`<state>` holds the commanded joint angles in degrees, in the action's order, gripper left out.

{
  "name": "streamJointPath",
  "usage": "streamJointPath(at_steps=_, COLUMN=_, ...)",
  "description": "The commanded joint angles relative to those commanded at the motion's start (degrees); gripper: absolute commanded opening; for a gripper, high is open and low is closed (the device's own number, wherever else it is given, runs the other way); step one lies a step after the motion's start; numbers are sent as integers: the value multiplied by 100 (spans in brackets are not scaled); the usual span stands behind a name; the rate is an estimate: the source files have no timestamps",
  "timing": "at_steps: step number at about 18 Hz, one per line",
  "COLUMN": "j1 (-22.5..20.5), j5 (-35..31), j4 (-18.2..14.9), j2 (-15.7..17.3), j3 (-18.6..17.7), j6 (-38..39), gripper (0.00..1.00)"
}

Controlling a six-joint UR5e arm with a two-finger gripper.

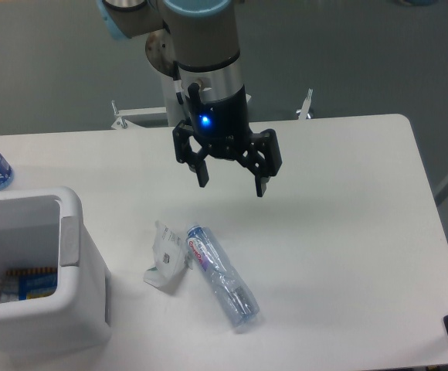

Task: Place the trash in the trash can
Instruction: 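Lower the open gripper toward the crumpled white paper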

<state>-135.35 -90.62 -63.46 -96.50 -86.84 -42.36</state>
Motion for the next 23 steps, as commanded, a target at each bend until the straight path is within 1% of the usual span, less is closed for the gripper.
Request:
streamJointPath(at_steps=8, j1=35, j5=44, j4=35, j2=-35, j3=-184, j6=70, gripper=100)
streamJointPath(at_steps=12, j1=53, j5=158, j4=272, j2=-97, j3=-456, j6=132, gripper=100)
streamJointPath(at_steps=16, j1=70, j5=167, j4=737, j2=-105, j3=-992, j6=430, gripper=100)
streamJointPath(at_steps=17, j1=105, j5=167, j4=808, j2=-149, j3=-1089, j6=457, gripper=100)
streamJointPath(at_steps=19, j1=341, j5=176, j4=809, j2=-324, j3=-1151, j6=457, gripper=100)
streamJointPath(at_steps=20, j1=465, j5=185, j4=809, j2=-438, j3=-1151, j6=457, gripper=100)
streamJointPath(at_steps=23, j1=650, j5=281, j4=800, j2=-816, j3=-1222, j6=475, gripper=100)
